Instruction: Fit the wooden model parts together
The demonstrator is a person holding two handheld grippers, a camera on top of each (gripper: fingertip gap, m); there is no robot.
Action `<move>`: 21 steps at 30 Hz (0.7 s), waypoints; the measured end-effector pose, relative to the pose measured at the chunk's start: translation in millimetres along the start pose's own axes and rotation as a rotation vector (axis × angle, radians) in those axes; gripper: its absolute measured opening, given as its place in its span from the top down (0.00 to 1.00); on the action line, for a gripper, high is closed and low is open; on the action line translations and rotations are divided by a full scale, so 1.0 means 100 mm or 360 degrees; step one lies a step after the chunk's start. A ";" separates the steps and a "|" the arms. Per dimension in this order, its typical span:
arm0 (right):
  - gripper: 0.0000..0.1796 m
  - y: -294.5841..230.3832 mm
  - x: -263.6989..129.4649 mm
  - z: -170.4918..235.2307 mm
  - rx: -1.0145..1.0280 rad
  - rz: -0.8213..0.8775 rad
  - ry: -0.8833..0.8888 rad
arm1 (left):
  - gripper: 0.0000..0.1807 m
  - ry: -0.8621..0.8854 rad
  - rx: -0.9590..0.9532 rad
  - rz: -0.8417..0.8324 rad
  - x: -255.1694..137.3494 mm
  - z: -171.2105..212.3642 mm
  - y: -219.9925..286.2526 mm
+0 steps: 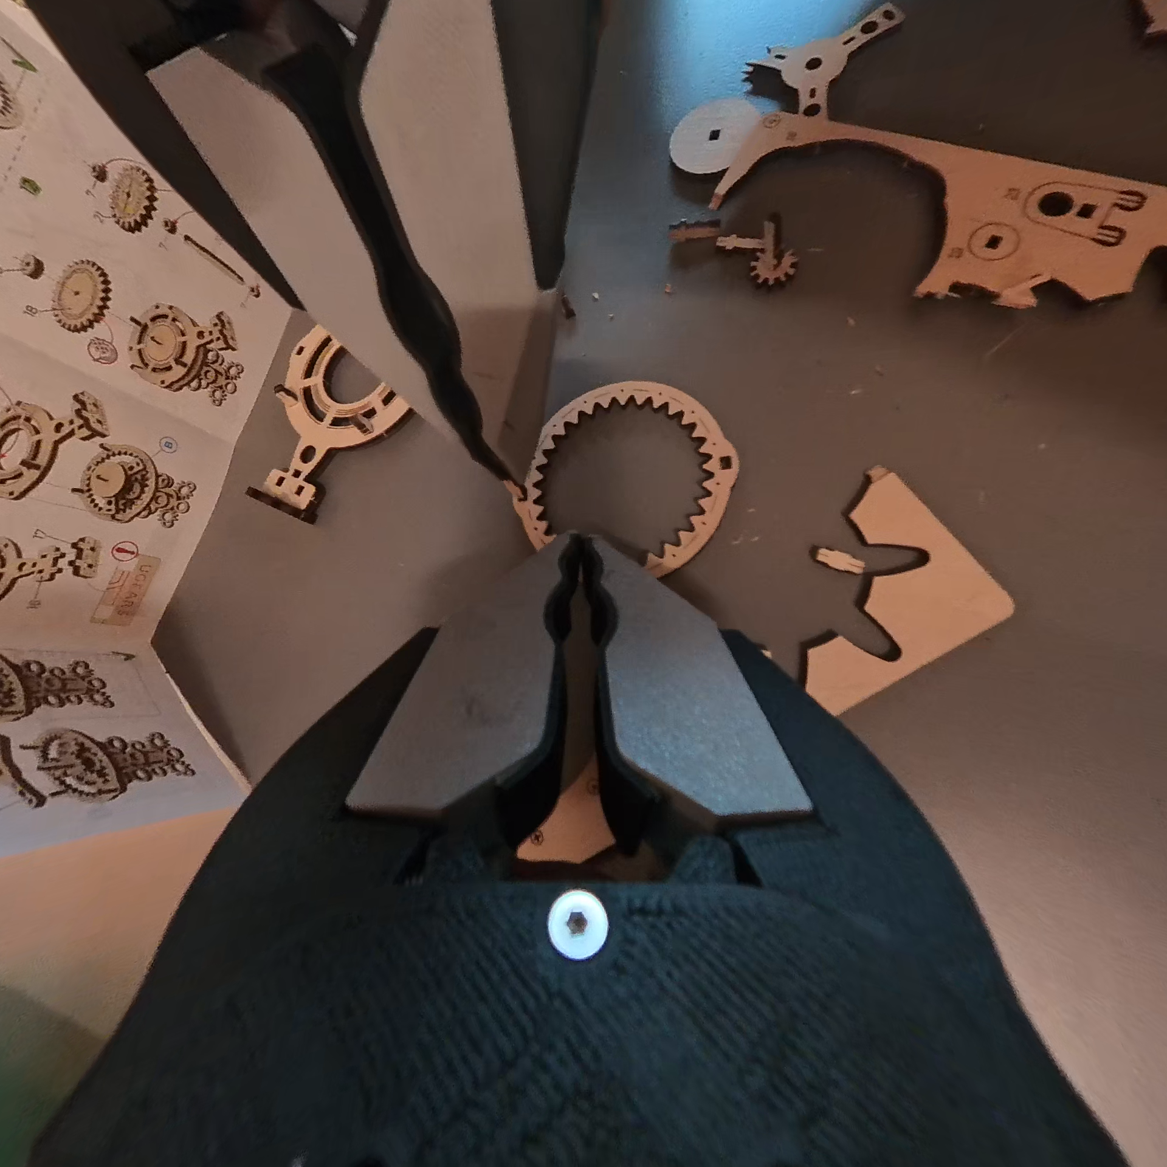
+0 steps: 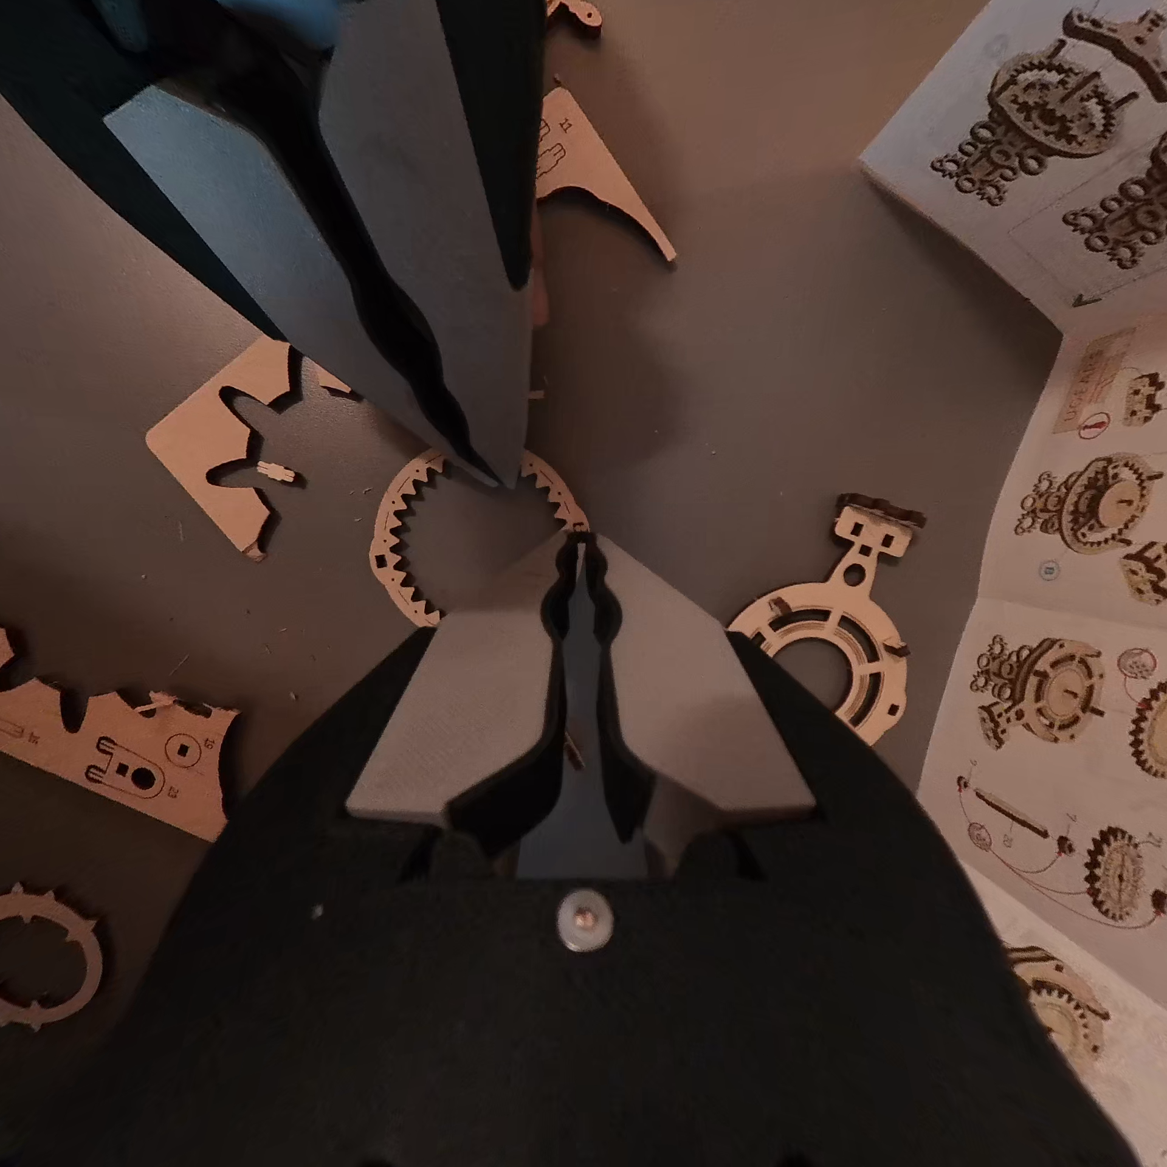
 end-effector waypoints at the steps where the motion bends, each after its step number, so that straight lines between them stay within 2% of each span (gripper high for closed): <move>1: 1.00 0.00 0.00 0.00 -0.0013 0.0005 -0.0011 | 1.00 0.0003 0.0006 -0.0031 0.00 0.00 -0.03; 4: 1.00 0.00 0.01 -0.01 -0.0029 0.0014 -0.0033 | 1.00 0.0014 0.0055 -0.0138 0.01 0.00 -0.12; 21: 1.00 0.00 0.02 -0.01 -0.0062 0.0005 -0.0042 | 1.00 -0.0003 0.0029 -0.0147 0.03 0.01 -0.14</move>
Point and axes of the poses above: each gripper's, where its closed fingertips meet, x out along the fingers, z out of its underside, y = z × x across the jaws, the point moved 1 cm from there along -x, back along the fingers, and after that the axes turned 3 degrees about -z, right-handed, at the moved point
